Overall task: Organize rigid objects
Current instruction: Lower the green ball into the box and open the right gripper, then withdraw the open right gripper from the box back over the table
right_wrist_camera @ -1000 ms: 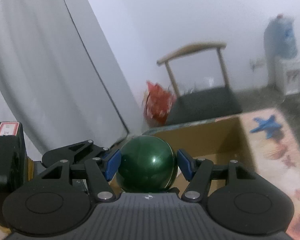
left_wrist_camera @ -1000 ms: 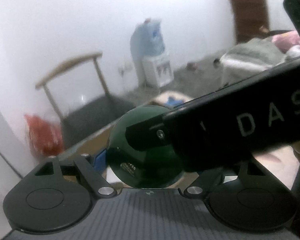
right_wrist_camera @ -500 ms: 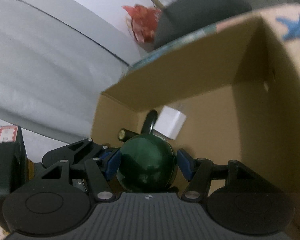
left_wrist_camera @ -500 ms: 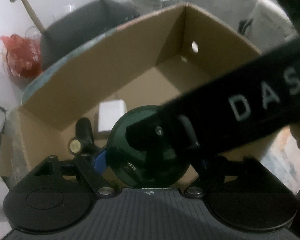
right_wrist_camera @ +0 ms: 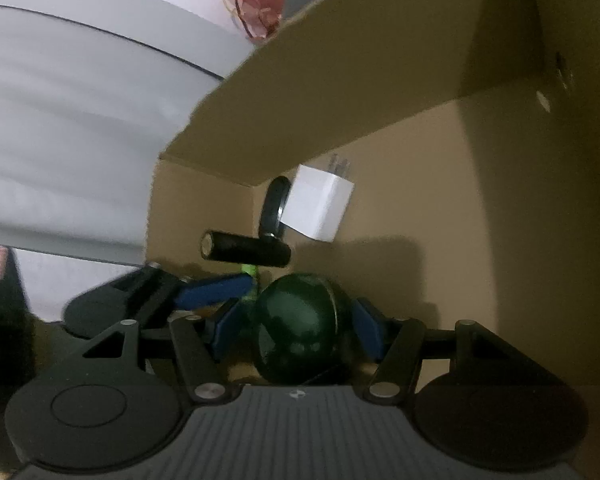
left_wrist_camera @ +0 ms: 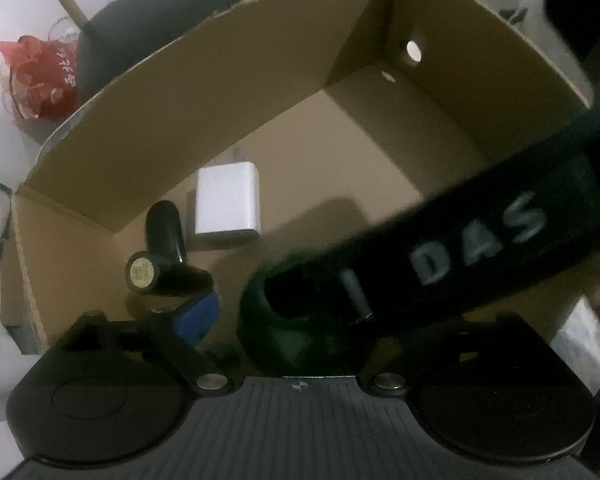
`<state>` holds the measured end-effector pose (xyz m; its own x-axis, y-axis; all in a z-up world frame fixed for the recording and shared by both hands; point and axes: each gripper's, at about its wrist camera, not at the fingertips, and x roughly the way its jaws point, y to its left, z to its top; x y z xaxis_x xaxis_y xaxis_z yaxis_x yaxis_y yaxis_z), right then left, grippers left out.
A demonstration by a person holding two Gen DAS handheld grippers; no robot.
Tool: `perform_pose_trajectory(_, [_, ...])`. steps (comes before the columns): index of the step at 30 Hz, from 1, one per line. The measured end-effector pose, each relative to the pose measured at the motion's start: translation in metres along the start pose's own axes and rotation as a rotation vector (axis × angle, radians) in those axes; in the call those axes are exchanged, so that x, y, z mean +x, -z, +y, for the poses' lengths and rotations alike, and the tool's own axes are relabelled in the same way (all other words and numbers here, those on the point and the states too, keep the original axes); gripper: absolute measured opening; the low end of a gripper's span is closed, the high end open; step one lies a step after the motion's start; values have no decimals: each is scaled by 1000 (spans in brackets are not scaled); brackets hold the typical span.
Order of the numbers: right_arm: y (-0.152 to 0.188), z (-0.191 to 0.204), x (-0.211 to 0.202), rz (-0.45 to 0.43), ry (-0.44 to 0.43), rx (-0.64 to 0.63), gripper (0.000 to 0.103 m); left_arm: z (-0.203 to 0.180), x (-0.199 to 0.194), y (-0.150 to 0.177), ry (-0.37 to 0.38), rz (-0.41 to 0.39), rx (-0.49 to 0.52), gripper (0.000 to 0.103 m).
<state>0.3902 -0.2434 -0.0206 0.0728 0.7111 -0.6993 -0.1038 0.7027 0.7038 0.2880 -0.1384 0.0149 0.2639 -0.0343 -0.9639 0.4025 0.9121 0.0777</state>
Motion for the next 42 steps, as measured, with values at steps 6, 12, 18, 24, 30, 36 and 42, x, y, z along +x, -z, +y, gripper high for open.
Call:
perform_pose_trajectory(6, [6, 1, -7, -42, 19, -13, 64, 7, -2, -2, -10, -34, -2, 93])
perform_pose_trajectory(12, [16, 1, -40, -147, 3, -12, 64, 17, -15, -7, -7, -94, -27, 93])
perform_pose_trajectory(18, [53, 6, -91, -293, -48, -39, 64, 24, -44, 6, -1, -218, -54, 93])
perform_pose_trajectory(24, [132, 5, -148, -481, -143, -50, 64, 18, -110, 69, 32, -455, -89, 97])
perform_pose_trajectory(30, [217, 9, -178, -645, -189, -85, 73, -4, -144, 149, 65, -681, -141, 102])
perform_pose_trajectory(36, [266, 23, -179, -741, 29, -122, 88, -14, -136, 190, 223, -801, -270, 102])
perform_pose_trajectory(42, [284, 55, -169, -812, 419, -221, 103, -7, -109, 194, 286, -790, -347, 102])
